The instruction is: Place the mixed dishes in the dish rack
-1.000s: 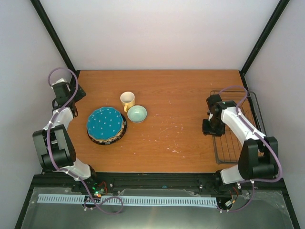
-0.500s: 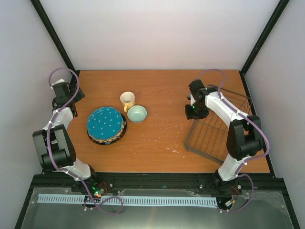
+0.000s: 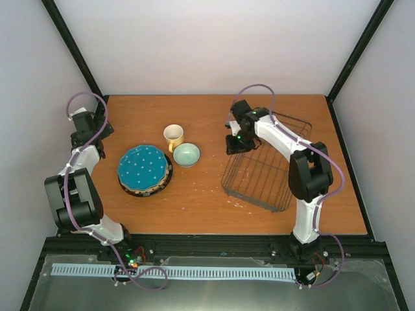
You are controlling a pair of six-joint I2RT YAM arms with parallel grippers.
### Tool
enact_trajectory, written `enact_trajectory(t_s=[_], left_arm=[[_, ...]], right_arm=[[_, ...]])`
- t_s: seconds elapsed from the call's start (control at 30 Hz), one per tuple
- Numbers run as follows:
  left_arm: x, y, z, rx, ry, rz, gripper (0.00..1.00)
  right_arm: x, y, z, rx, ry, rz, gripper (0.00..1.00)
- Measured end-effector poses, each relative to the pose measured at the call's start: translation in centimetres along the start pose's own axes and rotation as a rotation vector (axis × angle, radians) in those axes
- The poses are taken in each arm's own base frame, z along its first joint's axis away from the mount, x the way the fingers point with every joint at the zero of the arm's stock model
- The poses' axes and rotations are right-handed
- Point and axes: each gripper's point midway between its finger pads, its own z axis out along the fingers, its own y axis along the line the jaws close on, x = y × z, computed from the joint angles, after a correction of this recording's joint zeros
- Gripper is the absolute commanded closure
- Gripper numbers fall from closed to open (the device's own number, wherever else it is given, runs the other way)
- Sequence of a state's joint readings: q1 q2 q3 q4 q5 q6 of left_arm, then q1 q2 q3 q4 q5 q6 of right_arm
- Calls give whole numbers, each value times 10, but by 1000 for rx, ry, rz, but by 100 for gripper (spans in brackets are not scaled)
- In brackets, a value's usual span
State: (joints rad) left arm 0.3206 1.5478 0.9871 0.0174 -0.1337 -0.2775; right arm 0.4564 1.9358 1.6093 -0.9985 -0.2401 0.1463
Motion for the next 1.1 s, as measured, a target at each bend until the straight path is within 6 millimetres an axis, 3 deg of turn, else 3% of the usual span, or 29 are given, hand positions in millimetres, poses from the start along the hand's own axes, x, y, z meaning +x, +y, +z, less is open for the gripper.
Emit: enact_trajectory(t_s=[0.17, 0.27, 0.37, 0.53, 0.63, 0.73, 0.87, 0.93, 1.1], left_arm=[[1, 1, 0, -7, 5, 1, 0], [1, 2, 0, -10, 5, 2, 0], [-1, 2, 0, -12, 1, 6, 0], [-15, -2, 3, -7, -19, 5, 0], [-22, -7, 5, 13, -24, 3, 0], [-32, -15, 9, 41, -32, 2, 0], [-50, -23, 10, 67, -60, -1, 0], [-57, -25, 9, 70, -72, -1, 0], [-63, -23, 9, 52, -86, 16, 0]], right_arm=[[-14, 28, 3, -25, -24, -82, 44], [-16, 30, -6, -5, -56, -85, 27], [-18, 23, -28, 26, -122, -48, 23], [-31, -4, -91, 105, -314, 66, 55], [-44, -39, -104, 167, -361, 166, 72], [-73, -87, -87, 238, -337, 278, 80], [-115, -134, -42, 306, -272, 342, 82], [-138, -144, -19, 315, -259, 344, 82], [-153, -147, 0, 298, -240, 340, 82]])
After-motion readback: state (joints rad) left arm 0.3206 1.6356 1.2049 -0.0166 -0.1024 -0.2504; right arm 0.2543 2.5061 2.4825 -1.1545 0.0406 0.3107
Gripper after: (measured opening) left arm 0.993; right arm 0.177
